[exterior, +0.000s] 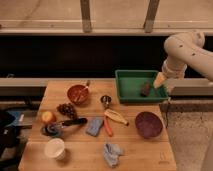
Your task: Place brush in metal cup
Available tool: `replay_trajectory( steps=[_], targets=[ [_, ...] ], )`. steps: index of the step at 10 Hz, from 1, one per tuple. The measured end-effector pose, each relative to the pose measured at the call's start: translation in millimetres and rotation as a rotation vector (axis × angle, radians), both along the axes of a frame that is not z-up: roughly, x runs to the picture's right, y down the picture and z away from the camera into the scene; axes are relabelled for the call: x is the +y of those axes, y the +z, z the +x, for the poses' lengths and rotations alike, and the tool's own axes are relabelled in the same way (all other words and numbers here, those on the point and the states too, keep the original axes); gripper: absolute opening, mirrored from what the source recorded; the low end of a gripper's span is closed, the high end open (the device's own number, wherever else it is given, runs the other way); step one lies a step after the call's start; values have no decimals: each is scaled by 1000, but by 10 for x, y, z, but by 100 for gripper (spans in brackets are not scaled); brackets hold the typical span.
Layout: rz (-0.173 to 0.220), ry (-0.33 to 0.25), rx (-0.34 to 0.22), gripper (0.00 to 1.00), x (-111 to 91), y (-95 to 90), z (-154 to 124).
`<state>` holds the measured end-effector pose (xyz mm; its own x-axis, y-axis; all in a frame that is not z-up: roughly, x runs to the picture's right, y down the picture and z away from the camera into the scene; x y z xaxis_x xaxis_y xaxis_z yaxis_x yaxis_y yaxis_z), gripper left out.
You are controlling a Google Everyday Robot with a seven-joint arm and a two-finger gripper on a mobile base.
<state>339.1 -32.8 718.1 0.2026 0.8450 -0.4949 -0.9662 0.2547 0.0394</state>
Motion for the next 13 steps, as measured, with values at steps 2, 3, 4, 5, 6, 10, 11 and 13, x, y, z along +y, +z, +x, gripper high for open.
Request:
replay_trajectory(
  steps=[2, 3, 4, 5, 6, 10, 11, 13],
  targets=[
    [16, -42, -33, 80, -105, -8, -78],
    [18, -67, -55, 80, -157, 11, -175],
    [25, -118, -107, 80, -288, 56, -450],
    [27, -139, -130, 80, -343, 71, -579],
    [31, -183, -179, 80, -453, 94, -837],
    [26, -418, -439, 80, -631, 44, -1959],
    [21, -470, -517, 80, -582, -40, -2254],
    [28, -562, -650, 80, -433, -291, -2636]
  ],
)
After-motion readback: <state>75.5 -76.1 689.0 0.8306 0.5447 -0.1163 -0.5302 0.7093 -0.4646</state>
